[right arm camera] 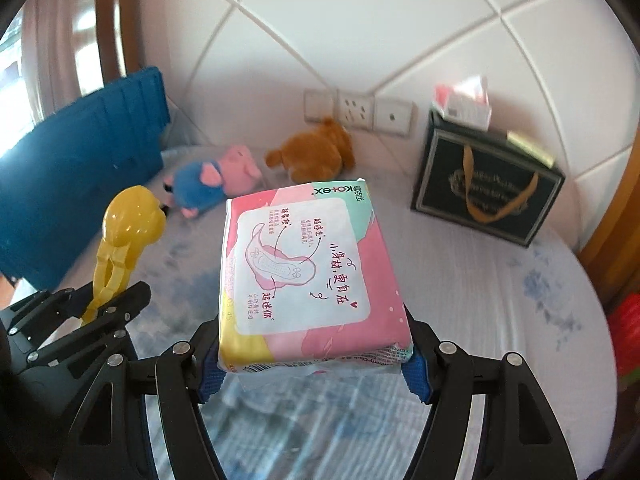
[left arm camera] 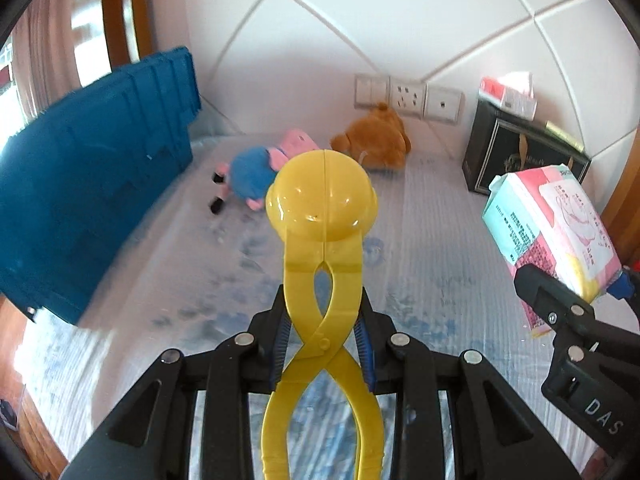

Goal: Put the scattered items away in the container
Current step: 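Lift the yellow clip and pad pack and carry them over the crate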

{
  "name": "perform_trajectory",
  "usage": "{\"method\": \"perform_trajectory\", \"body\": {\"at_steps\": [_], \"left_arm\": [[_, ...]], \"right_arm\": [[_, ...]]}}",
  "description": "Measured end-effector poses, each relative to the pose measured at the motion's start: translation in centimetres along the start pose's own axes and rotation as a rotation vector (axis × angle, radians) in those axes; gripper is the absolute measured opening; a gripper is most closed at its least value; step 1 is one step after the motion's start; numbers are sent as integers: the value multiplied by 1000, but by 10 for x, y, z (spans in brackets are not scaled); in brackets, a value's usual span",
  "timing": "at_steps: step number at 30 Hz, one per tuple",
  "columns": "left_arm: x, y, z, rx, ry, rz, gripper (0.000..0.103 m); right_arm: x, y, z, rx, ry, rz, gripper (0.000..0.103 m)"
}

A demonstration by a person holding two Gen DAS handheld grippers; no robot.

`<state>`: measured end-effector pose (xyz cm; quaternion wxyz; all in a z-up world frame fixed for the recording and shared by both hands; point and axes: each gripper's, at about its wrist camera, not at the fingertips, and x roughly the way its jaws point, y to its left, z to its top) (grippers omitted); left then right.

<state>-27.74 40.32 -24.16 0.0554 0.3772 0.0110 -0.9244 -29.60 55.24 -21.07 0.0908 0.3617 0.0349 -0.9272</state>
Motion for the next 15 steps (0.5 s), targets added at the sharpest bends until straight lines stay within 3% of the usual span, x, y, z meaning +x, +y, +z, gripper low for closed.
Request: {"method": "perform_trajectory", "body": {"at_steps": [5,15], "left_arm": [[-41,30,7,-42,-44,34,29],[-117,91,-3,-143,-90,193,29]], "right_arm": [[-35,27,16,-34,-47,36,70],[-90,100,29,-163,-129,204,70]]}}
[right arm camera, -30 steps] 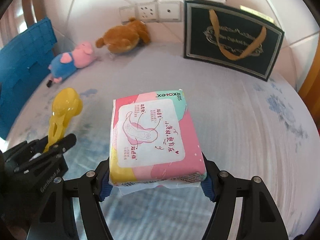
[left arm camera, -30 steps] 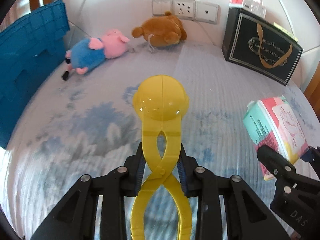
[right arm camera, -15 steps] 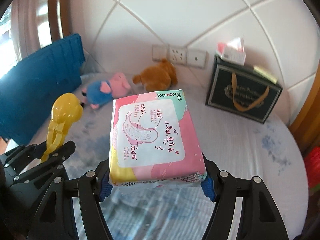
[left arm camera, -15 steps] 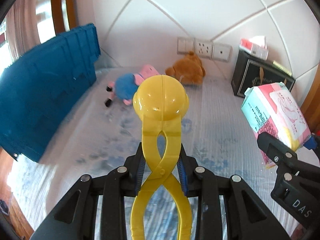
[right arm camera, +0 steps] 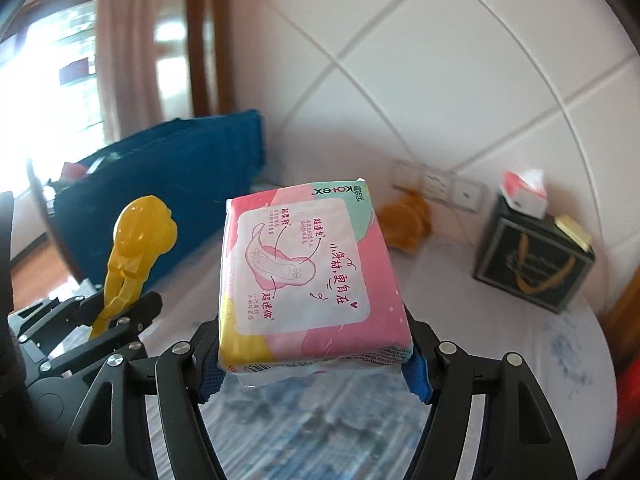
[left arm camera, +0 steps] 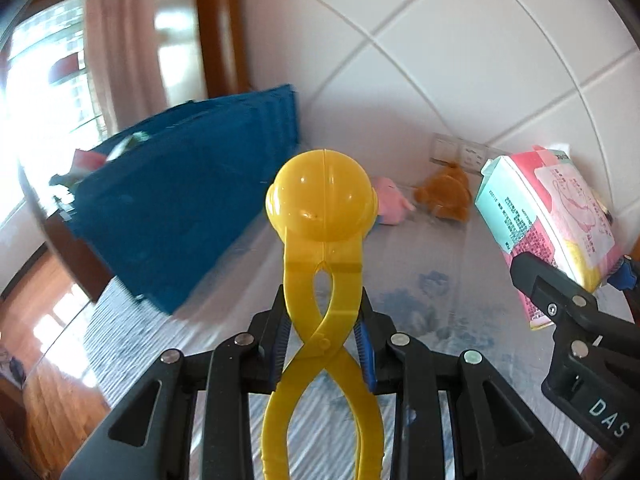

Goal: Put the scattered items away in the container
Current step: 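Lift the yellow clip and pad pack and carry them over the crate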

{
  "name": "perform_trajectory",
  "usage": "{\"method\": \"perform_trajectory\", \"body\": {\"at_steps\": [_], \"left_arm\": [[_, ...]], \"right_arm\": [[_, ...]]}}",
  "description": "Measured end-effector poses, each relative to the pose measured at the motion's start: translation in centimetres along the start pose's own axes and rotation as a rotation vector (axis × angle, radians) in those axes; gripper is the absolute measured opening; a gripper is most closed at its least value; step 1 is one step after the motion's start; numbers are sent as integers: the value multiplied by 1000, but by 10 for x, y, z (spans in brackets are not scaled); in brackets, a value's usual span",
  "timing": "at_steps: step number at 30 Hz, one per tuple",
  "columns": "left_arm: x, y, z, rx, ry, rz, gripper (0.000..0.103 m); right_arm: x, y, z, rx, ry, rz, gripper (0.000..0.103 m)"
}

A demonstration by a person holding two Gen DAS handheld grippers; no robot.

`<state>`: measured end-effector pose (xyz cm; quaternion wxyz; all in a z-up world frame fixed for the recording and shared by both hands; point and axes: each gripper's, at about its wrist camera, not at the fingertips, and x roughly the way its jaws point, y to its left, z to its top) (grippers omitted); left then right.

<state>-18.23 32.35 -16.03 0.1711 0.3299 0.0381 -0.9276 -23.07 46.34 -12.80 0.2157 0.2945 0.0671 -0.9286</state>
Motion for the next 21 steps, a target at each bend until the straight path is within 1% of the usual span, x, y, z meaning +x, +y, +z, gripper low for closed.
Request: {"method": "perform_trajectory", "body": {"at_steps": [5,10,16,18,21], "left_arm": [[-15,39,8,-43,-16,45,29],[-24,87,19,-74,-47,68,29],[-23,164,36,-67,-83,79,29],[-23,195,43,-63,-101,80,29],[-19,229,55,-51,-112,72,29]], "right_arm": [[-7,43,18,-63,-21,46,70],[-9,90,40,-102,-56,59,70],[-1,158,65,-99,-92,66,70],[4,188,75,-98,-99,69,70],[10,226,88,-89,-115,74,70]]}}
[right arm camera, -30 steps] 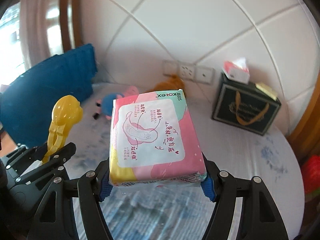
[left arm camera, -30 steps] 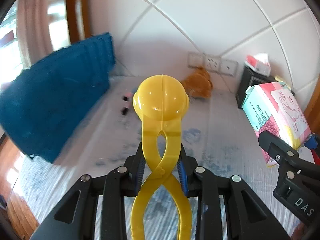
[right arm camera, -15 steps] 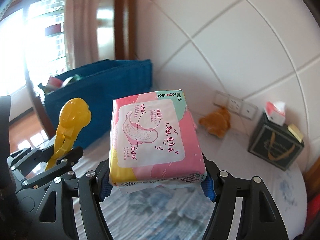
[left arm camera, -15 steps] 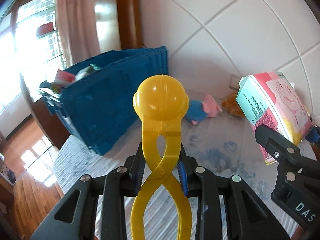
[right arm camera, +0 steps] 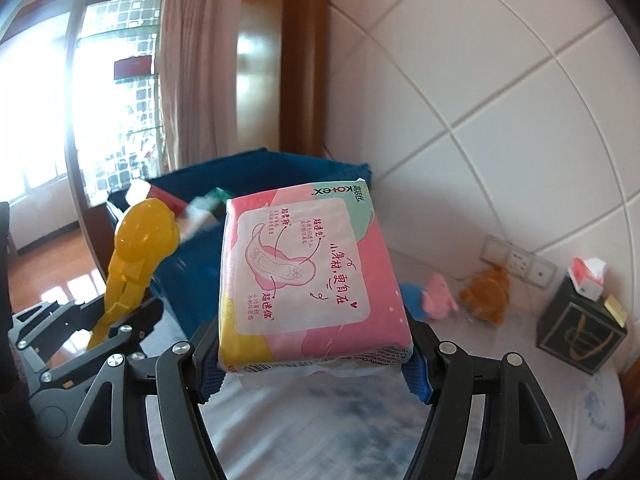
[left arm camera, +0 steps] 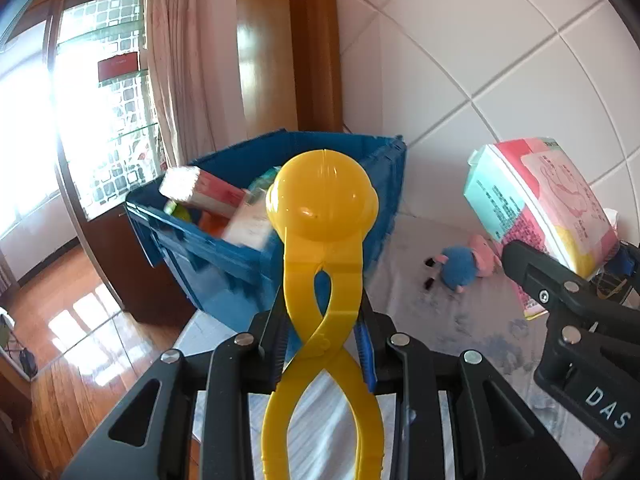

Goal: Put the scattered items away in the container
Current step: 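Lift the yellow clip and pad pack and carry them over the crate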

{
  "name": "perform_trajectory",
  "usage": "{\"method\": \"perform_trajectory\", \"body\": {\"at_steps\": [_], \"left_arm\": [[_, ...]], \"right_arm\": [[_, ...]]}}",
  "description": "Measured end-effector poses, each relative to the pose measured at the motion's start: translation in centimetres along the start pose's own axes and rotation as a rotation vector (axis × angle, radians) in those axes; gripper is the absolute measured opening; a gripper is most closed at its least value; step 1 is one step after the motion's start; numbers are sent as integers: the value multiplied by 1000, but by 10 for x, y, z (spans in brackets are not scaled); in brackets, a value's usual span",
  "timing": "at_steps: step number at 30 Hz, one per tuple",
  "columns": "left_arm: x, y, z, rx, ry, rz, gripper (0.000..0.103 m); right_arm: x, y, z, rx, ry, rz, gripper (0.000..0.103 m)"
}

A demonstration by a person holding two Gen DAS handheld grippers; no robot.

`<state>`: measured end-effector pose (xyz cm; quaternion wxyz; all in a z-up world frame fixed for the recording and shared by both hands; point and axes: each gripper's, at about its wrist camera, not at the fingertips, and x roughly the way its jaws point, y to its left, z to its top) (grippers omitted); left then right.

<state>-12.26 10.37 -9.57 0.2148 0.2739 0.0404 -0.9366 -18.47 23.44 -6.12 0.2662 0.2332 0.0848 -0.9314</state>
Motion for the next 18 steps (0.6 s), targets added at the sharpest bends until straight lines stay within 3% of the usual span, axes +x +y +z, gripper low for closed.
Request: {"method": "perform_trajectory", "body": {"at_steps": [7,13,18], "left_arm": [[19,55,43,-1,-37,4,29],[36,81,83,-10,-99,56,29],[60,112,111,-22,-105,105,29]], "right_arm": [[27,52,38,-9,-18,-7,70],[60,70,67,-49,-40,20,70],[97,88,83,-56,-14,39,70]]}}
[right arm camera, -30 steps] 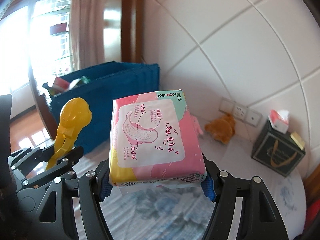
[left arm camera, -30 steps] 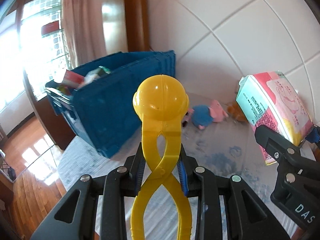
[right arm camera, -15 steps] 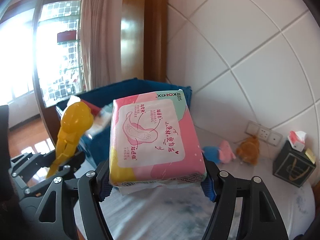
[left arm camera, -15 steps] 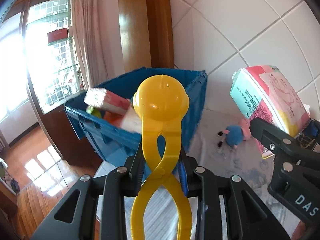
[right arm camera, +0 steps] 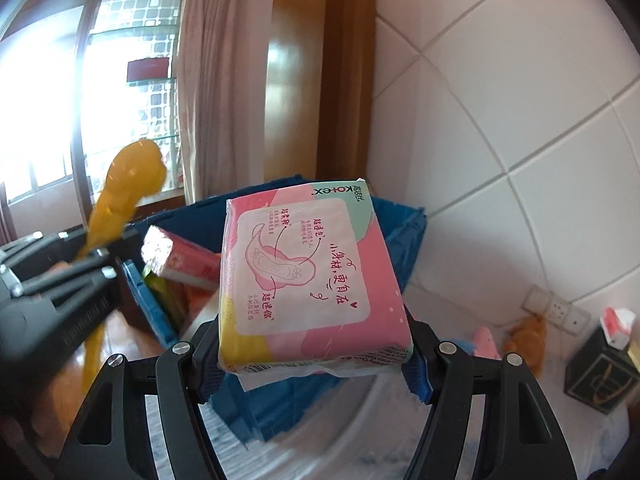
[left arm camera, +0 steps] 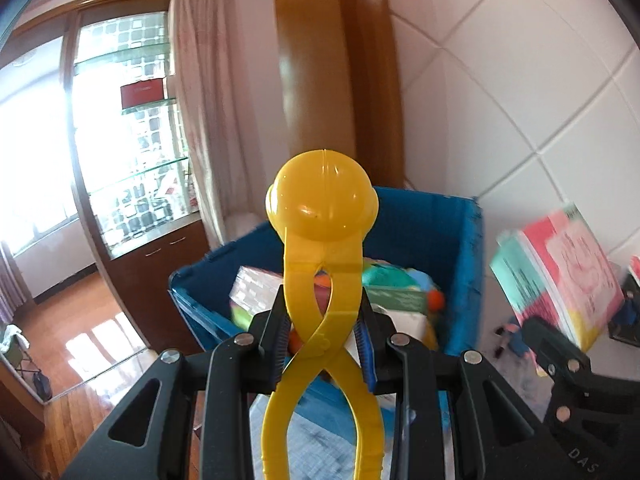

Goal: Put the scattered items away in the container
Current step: 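Lift the yellow clip and pad pack and carry them over the crate, then open both tools to drop the clip and pad pack into the crate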

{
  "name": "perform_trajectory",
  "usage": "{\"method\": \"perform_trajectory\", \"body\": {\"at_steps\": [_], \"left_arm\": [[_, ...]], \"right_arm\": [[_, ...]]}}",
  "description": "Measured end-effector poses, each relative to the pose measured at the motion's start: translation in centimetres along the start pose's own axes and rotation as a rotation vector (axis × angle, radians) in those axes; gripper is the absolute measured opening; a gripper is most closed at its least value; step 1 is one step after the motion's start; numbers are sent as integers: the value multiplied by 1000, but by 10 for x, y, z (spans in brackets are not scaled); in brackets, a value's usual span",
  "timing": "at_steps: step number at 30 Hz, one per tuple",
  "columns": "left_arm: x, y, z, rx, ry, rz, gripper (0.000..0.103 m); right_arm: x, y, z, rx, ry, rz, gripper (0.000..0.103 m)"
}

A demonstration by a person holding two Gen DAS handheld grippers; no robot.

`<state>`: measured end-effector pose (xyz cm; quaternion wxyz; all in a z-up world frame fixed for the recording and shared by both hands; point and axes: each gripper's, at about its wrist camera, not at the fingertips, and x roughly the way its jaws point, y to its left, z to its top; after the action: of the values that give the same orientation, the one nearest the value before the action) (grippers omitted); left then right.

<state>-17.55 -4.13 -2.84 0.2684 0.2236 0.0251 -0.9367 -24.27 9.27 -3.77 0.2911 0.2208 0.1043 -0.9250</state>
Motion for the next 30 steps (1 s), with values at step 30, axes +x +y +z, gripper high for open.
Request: {"method": "perform_trajectory", "body": {"at_steps": [30], "left_arm": [[287,112,43,169,315,-315,30]], "right_arm": [[192,103,55,194,233,-279,71]]}}
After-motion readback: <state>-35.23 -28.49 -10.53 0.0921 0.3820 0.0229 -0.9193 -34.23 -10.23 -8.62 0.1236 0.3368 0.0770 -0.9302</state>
